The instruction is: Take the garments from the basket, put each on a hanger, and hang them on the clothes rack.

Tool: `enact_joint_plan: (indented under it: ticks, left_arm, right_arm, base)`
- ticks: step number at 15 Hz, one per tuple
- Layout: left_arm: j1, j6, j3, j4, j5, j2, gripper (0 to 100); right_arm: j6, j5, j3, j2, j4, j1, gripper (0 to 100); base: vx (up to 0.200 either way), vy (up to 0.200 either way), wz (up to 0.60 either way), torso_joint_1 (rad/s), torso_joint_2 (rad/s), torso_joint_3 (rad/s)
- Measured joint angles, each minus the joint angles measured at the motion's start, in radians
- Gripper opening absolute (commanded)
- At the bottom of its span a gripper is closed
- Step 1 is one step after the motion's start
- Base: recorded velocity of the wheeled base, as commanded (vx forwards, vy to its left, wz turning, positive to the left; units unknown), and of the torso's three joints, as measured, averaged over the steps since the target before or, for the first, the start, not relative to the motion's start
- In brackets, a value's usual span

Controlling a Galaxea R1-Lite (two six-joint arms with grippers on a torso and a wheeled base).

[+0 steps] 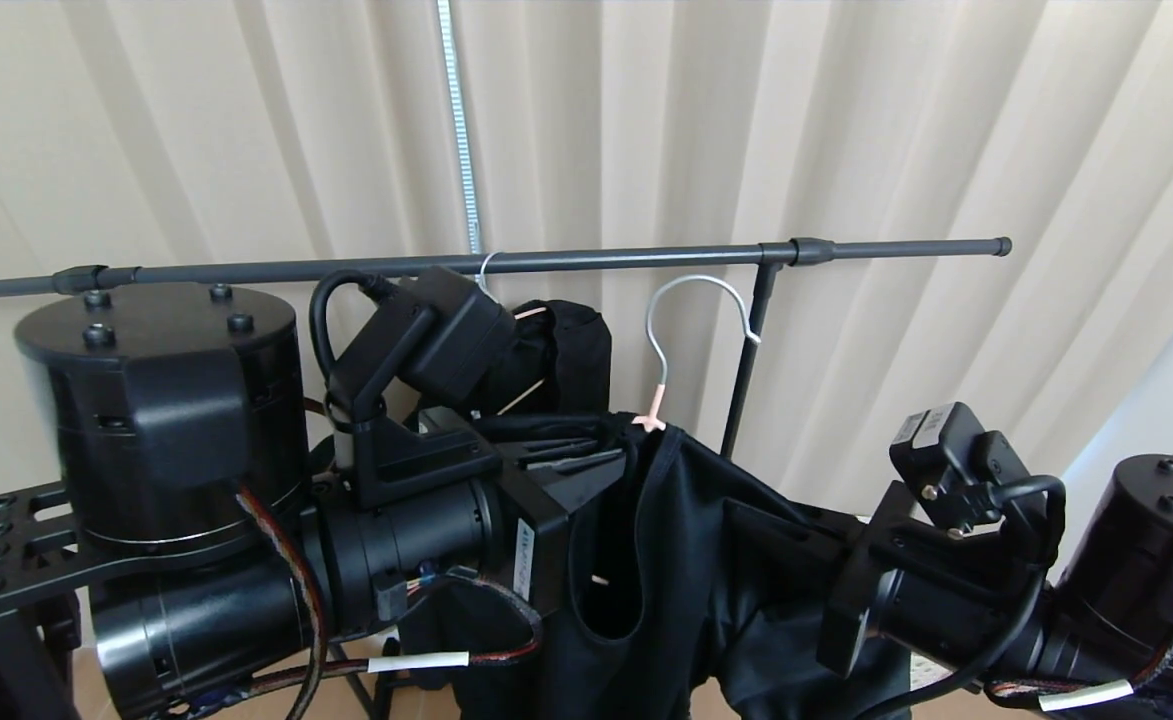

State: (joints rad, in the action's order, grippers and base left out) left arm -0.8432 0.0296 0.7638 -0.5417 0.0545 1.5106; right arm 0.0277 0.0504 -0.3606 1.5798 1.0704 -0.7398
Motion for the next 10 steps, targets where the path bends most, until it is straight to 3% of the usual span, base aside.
enact_joint_plan:
  ticks: [6, 8, 10]
  left_arm:
    - [0.01, -0.012, -0.052, -0.001, -0.016, -0.044, 100]
    - [0.05, -0.012, -0.066, 0.0, -0.018, -0.088, 100]
    - [0.15, -0.012, -0.078, 0.001, 0.027, -0.143, 100]
  right_arm:
    - [-0.003, 0.006, -0.002, -0.003, -0.003, 0.05, 0]
    - [-0.008, 0.043, -0.001, -0.003, -0.007, 0.077, 0]
    - [-0.024, 0.094, 0.005, -0.003, -0.009, 0.121, 0]
  base:
    - [0.0, 0.0, 0.0, 0.0, 0.0, 0.0]
    - [0.0, 0.0, 0.0, 0.0, 0.0, 0.0]
    - [0.0, 0.0, 0.0, 0.0, 0.0, 0.0]
